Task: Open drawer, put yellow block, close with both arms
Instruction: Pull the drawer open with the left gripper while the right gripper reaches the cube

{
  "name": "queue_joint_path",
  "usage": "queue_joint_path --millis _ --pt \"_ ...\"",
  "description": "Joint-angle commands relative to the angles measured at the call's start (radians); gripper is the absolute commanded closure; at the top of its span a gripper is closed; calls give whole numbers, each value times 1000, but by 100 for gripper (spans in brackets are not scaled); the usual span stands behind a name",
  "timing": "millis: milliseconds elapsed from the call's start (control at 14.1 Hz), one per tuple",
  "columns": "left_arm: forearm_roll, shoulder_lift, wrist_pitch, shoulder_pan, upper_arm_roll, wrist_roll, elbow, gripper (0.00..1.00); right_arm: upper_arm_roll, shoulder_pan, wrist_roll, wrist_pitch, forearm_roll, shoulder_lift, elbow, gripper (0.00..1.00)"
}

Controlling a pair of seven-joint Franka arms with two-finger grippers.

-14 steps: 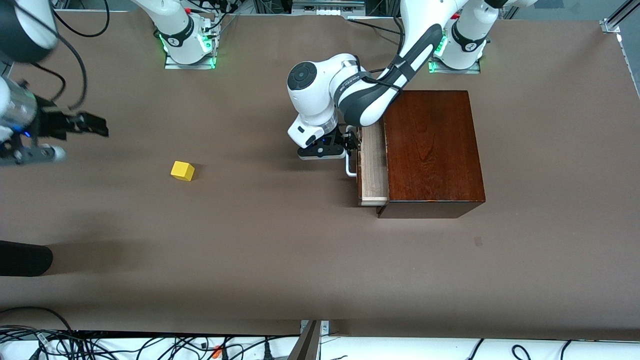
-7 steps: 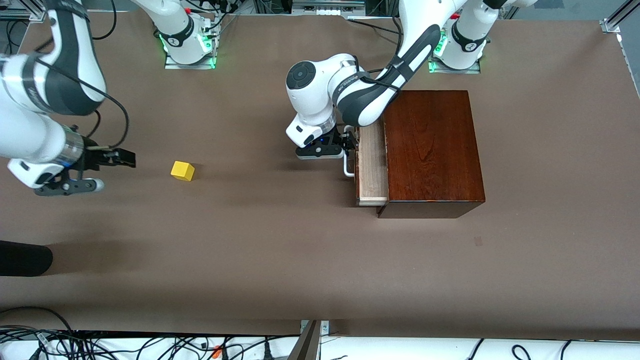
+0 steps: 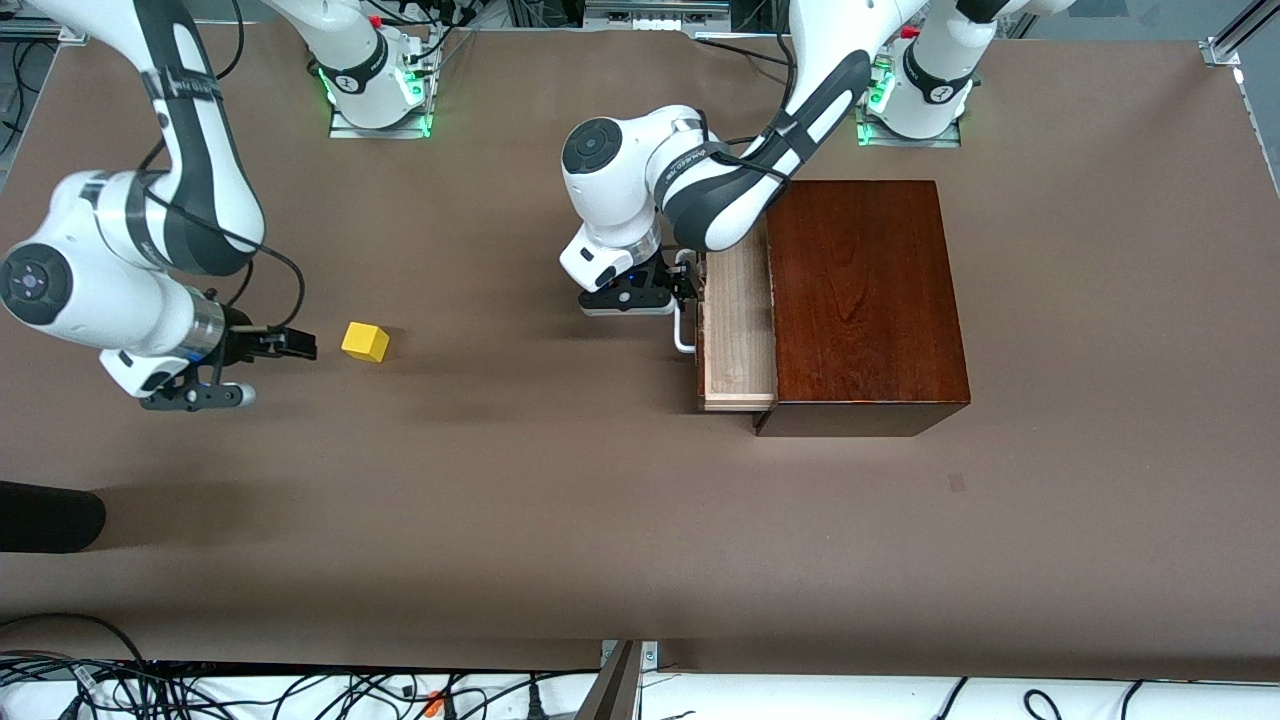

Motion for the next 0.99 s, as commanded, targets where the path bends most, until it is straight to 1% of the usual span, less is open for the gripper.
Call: queue_joint_path --millis 0,284,497,782,924 --pt "-76 49 46 -62 -25 -27 93 0 3 -1 11 44 27 40 -7 0" --pt "-93 47 46 -62 -25 -18 100 0 8 -1 11 83 28 83 -20 0" --pt "-93 32 32 -51 -26 -13 103 0 9 3 11 129 42 83 -58 0" --pt "-90 18 -63 -57 -25 8 150 0 11 12 11 150 62 85 -89 0" --pt "-90 18 -86 -60 -26 8 152 0 11 12 11 166 64 79 -119 0"
